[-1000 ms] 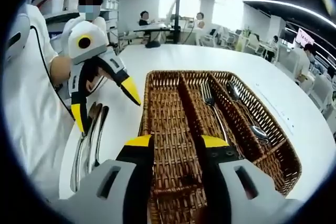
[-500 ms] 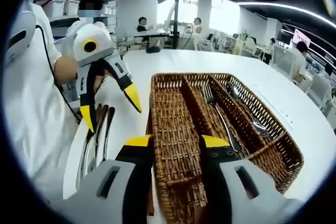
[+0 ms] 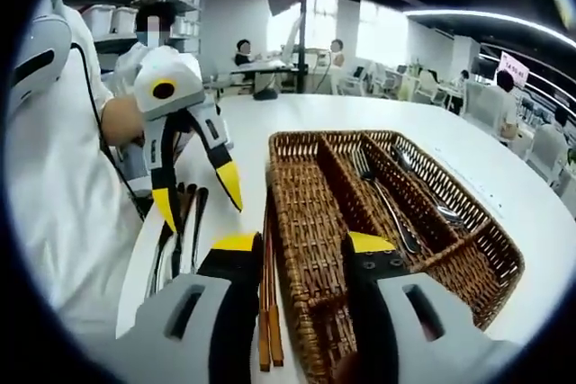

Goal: Arrange the knives, forks, and spoons in their matching storage slots by inserting each utensil handle-first until every utensil is classified and aligned in the correct compartment

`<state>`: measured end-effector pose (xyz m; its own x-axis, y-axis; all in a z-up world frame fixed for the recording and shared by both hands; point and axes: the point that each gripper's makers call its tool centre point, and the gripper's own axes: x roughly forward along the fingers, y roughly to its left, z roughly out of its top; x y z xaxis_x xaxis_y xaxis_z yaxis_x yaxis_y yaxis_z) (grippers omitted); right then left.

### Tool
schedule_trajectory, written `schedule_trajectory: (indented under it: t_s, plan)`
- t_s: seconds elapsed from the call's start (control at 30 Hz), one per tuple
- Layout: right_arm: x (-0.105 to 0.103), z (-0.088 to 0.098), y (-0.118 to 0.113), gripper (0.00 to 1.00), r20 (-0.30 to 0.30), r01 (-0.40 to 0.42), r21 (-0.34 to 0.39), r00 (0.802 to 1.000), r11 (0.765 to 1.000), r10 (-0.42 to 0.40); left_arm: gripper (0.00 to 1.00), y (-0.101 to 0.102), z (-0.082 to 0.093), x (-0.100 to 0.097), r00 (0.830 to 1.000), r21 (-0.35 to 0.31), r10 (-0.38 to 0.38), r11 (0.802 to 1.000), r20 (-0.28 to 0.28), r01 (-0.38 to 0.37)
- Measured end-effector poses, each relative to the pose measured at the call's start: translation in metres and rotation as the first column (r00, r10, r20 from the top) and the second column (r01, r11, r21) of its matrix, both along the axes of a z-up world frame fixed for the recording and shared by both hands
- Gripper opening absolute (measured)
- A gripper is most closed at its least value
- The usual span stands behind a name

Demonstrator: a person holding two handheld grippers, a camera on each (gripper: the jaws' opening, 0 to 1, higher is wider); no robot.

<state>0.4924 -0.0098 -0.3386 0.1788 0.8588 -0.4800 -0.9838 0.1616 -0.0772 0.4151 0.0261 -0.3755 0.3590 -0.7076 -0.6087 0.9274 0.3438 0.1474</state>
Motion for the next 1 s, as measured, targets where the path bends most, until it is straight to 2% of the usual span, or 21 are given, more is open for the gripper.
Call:
schedule_trajectory:
  t_s: [0.3, 0.6, 1.0]
  plan:
    - [-0.006, 0.001, -0.008, 0.41, -0.004, 0.025, 0.039, 1.0, 0.999, -0.025, 0.43, -0.003, -0.003, -0.001, 1.0, 0.029, -0.021, 0.999, -0.013, 0.021]
    - [-0.016, 0.005, -0.013, 0.45, 0.003, 0.04, 0.075, 0.999, 0.996, -0.04, 0.35, -0.009, -0.007, -0.006, 0.998, 0.069, -0.053, 0.996, -0.031, 0.055]
    - [-0.027, 0.008, -0.017, 0.49, 0.001, 0.054, 0.11, 0.998, 0.992, -0.055, 0.33, -0.013, -0.009, -0.007, 0.996, 0.11, -0.076, 0.991, -0.043, 0.081]
